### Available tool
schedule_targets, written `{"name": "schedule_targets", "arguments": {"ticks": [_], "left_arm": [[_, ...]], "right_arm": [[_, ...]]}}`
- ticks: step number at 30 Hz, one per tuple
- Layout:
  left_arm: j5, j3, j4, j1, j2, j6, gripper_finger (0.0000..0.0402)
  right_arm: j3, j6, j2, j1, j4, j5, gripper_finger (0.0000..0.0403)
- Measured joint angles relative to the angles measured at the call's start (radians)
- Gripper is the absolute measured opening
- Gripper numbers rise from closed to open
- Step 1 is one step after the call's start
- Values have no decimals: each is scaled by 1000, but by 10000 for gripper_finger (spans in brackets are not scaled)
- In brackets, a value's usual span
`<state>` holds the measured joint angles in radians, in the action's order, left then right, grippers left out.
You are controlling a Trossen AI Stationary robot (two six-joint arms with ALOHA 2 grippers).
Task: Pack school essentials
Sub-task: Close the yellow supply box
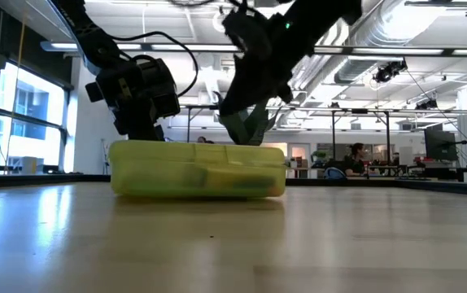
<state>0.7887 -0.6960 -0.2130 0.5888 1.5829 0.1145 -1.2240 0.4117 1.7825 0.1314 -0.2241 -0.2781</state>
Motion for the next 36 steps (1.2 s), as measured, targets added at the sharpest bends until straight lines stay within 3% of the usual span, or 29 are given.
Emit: {"name": "schedule_targets", "arguments": {"ticks": [12, 20, 26, 29, 36], "left_arm": [[-32, 1, 6, 0, -25, -11, 62], [-158, 2, -17, 1, -110, -46, 62], [-163, 2, -42, -4, -170, -84, 62], [-165, 2, -61, -28, -193, -103, 62], [-288, 2, -119, -161, -203, -133, 62]], "right_arm": [[0, 17, 97, -35, -13, 89, 0], [0, 70, 119, -40, -9, 88, 0], [-1, 132, 119, -40, -13, 75, 0], [-1, 153, 127, -40, -13, 62, 0], [-2, 167, 137, -40, -11, 42, 0]]}}
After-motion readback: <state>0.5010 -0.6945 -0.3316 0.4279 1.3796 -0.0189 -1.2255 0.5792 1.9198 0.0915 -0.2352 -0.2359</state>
